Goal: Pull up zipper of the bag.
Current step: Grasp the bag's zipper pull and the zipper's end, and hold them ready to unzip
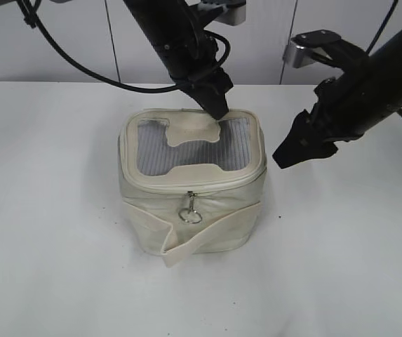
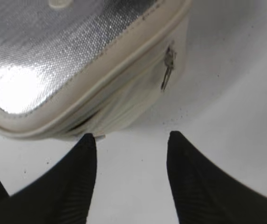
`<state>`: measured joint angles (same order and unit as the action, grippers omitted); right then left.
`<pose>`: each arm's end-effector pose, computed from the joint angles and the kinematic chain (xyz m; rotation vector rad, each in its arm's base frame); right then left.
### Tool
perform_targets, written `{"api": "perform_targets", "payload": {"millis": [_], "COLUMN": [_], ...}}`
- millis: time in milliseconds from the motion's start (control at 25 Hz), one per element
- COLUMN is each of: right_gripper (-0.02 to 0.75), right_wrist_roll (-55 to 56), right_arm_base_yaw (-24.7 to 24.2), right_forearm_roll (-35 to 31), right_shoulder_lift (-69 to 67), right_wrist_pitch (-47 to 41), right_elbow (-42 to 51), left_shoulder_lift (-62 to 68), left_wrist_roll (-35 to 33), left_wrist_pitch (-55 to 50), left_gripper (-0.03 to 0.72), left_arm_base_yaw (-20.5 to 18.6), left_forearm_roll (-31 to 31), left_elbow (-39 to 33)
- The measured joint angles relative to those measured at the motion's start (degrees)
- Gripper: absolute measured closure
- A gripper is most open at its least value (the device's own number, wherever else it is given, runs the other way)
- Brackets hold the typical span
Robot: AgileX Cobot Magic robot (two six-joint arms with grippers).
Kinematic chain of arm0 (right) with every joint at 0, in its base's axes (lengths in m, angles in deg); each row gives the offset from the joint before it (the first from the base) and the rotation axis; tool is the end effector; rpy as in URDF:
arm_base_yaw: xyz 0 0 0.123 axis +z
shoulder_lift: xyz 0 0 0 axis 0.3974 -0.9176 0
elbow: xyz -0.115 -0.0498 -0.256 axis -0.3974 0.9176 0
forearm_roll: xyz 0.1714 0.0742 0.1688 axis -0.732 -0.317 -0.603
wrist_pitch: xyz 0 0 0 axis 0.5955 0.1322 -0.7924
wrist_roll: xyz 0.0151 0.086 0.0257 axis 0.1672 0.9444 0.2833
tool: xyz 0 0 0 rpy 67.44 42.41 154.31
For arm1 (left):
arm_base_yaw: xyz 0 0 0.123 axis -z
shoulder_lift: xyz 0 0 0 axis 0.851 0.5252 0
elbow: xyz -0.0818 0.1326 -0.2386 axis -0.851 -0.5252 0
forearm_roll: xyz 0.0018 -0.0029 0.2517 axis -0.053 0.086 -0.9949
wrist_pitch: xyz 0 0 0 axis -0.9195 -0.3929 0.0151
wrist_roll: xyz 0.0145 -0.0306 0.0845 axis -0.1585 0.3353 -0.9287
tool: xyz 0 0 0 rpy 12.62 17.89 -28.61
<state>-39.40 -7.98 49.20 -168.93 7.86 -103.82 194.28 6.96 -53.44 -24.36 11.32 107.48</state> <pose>0.3142 0.1248 0.2224 -1.0190 2.4909 0.5233 0.3898 -0.2975 0.2449 1.3870 2.4345 -0.5043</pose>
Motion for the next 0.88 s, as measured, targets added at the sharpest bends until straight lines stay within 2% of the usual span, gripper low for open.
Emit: {"api": "perform_targets", "payload": {"millis": [280, 680, 800, 880], "right_gripper": [0.347, 0.353, 0.430, 0.566], "right_wrist_roll": [-7.63, -20.88, -22.35, -22.59], "right_arm_base_yaw": [0.00, -0.19, -0.19, -0.19], "right_forearm_roll": [-4.69, -17.61, -20.33, -21.34], "right_shoulder_lift": [-5.36, -10.48, -11.84, -12.00], "right_wrist_pitch": [5.31, 11.80, 14.36, 15.32], "right_elbow": [0.06, 0.11, 0.11, 0.11], "left_shoulder_lift": [0.00, -0.06, -0.12, -0.12], "left_wrist_roll": [0.00, 0.00, 0.00, 0.00], "left_wrist_pitch": [0.00, -0.11, -0.11, -0.11], "left_gripper": [0.660, 0.660, 0.661, 0.661], "left_arm_base_yaw": [0.00, 0.00, 0.00, 0.00], "left_forearm_roll": [0.00, -0.23, -0.25, -0.25], "left_elbow": [0.00, 0.00, 0.00, 0.00]}}
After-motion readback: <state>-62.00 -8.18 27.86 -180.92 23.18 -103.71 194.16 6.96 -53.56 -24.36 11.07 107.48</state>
